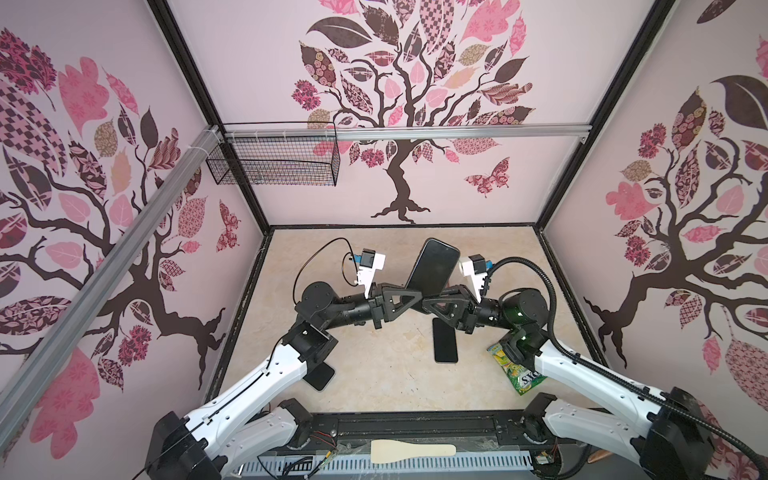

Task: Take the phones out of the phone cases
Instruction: 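Open the left gripper and draw it back while the right holds the phone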

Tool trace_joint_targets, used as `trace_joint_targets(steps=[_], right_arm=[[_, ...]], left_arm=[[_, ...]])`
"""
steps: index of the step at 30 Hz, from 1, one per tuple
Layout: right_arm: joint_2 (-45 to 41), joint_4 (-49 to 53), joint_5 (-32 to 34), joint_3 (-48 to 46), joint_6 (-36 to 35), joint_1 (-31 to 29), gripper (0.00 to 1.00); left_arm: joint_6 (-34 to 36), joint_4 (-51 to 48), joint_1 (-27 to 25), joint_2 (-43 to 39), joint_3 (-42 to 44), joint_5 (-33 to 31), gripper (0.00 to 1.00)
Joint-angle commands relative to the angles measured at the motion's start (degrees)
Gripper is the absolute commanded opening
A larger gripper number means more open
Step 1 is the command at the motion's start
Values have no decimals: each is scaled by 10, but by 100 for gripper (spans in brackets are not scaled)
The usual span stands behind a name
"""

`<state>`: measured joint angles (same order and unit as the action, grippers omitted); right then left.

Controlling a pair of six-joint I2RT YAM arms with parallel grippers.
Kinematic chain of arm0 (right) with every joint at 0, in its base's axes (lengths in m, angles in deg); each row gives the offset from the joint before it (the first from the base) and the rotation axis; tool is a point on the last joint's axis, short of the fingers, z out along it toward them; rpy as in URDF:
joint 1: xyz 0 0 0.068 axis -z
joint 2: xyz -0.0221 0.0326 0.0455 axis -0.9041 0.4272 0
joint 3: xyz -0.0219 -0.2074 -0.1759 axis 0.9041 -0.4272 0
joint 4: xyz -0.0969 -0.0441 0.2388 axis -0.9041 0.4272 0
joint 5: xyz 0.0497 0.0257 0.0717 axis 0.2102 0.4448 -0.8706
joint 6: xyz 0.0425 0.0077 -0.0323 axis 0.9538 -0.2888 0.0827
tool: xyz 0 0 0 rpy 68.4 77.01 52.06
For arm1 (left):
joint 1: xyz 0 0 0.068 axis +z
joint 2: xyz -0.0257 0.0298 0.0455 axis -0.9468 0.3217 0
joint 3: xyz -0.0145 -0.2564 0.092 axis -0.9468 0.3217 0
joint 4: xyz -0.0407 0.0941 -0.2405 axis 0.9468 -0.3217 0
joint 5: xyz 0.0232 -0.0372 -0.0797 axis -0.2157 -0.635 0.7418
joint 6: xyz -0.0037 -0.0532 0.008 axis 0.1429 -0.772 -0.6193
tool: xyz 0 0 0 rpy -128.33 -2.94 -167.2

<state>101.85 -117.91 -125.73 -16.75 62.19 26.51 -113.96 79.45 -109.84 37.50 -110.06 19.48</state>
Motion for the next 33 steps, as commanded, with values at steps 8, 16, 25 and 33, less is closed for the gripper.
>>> trace_joint_targets(steps=[8, 16, 25, 33], right_arm=[[2, 14, -2, 37, -12, -8, 21], [2, 28, -5, 37, -15, -8, 14], [-33, 102, 12, 36, -62, -8, 3], [-86, 296, 74, 62, -212, -8, 0]], left_arm=[[45, -11, -8, -3, -30, 33, 0], [65, -36, -7, 0, -39, 39, 0], [122, -102, -7, -12, -58, 21, 16], [232, -236, -7, -76, -87, -97, 82]])
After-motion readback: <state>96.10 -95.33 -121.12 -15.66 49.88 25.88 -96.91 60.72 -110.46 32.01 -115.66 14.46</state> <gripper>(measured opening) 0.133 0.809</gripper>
